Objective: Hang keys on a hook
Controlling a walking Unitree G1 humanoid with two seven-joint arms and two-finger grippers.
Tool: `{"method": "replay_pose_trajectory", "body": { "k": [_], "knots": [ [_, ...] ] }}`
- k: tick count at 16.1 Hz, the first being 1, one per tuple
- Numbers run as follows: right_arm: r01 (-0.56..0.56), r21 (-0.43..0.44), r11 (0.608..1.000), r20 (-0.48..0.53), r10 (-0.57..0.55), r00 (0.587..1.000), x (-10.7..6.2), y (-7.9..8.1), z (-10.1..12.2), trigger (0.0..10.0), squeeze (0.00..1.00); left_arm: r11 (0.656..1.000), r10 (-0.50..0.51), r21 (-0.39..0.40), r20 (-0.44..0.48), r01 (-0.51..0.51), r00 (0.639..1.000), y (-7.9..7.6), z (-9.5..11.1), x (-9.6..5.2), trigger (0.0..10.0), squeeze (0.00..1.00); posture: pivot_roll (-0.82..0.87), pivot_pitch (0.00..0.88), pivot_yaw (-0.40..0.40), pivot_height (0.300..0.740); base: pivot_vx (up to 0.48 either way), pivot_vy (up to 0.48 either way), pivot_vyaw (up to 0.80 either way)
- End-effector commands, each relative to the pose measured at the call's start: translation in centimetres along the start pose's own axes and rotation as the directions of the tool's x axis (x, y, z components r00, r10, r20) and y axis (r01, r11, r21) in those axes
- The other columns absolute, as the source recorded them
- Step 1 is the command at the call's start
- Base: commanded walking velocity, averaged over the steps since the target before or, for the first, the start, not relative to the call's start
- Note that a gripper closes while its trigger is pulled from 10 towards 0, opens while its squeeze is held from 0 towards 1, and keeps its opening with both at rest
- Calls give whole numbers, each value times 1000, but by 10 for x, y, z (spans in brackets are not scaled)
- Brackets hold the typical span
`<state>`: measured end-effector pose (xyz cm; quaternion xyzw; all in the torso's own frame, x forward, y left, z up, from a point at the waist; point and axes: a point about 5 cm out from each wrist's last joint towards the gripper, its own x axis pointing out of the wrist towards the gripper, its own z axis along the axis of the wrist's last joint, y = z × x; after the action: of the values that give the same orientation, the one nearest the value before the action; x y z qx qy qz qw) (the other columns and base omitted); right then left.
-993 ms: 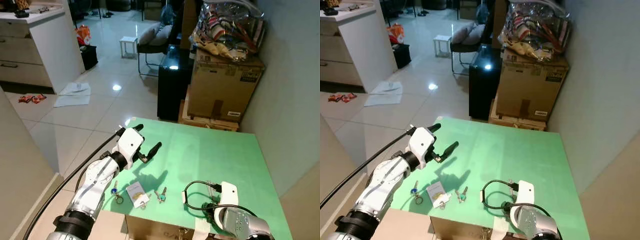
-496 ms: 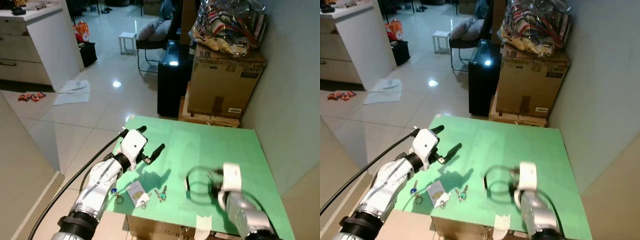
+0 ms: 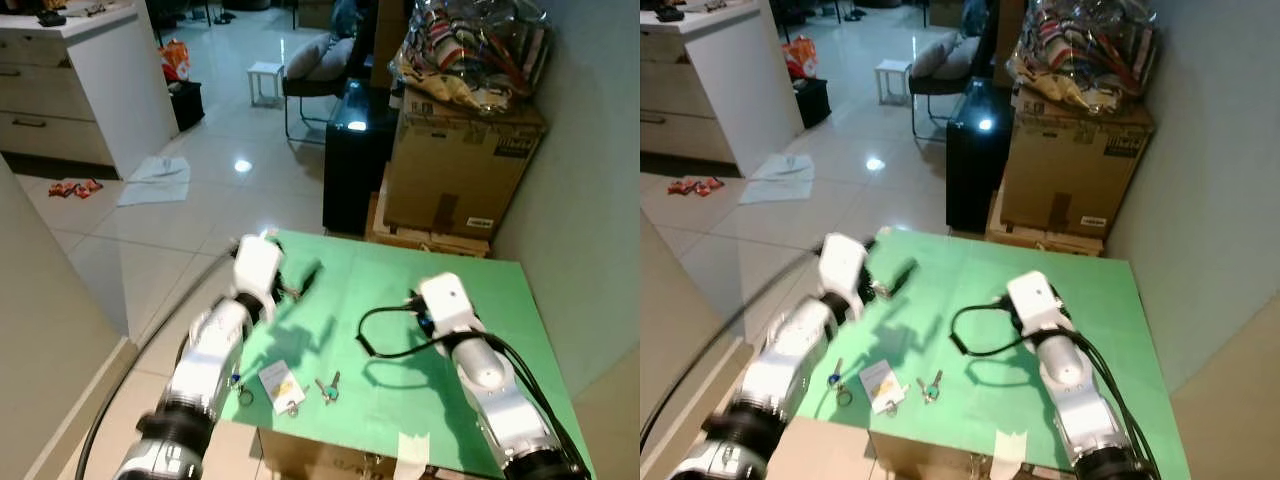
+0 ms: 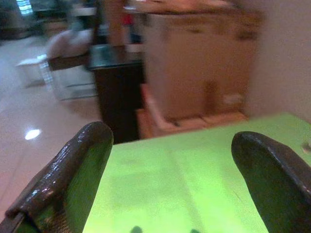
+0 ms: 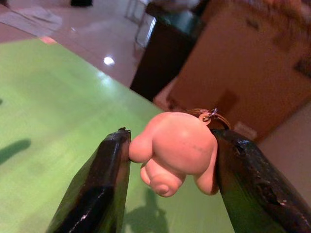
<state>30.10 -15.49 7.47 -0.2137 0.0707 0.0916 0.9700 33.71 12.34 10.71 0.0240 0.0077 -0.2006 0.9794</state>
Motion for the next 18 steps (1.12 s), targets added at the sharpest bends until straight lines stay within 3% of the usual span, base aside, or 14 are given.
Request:
{"method": "replay_pose_trajectory", "body": {
  "k": [1,5,6,7,9,10,12,18],
  "knots": [
    [-7,-23,1000,82,9,997,2,-1,16,0,0,995,85,-53,-16,-86,996,7,-2,2,10000,0,-143,0,38,736,0,0,0],
    [23,75,997,202,-38,979,2,2,33,0,0,970,208,-119,-32,-210,978,19,-5,-1,10000,0,-113,0,28,736,0,0,0],
    [27,102,994,210,-48,977,2,3,36,0,0,957,237,-161,-40,-240,971,19,-9,-7,10000,0,-102,0,23,736,0,0,0],
    [6,106,994,198,-27,980,4,4,34,0,0,948,270,-154,-70,-277,960,14,-23,-21,10000,0,-88,0,15,736,0,0,800],
    [5,132,991,188,-30,982,6,2,32,0,0,947,292,-118,-75,-300,953,15,-30,-32,10000,0,-56,0,-11,736,0,0,800],
    [23,192,981,173,-57,983,8,-3,31,0,0,934,327,-121,-92,-337,940,19,-33,-36,10000,0,-36,0,-30,736,0,0,794],
    [53,335,941,149,-108,983,12,-14,29,0,0,938,317,-133,-45,-321,947,22,-23,-35,10000,0,-12,0,-51,736,0,0,791],
    [6,426,905,121,-63,991,22,-9,26,0,0,934,342,-114,15,-339,939,29,-8,-36,10000,0,26,0,-66,736,0,225,788]
  ]
}}
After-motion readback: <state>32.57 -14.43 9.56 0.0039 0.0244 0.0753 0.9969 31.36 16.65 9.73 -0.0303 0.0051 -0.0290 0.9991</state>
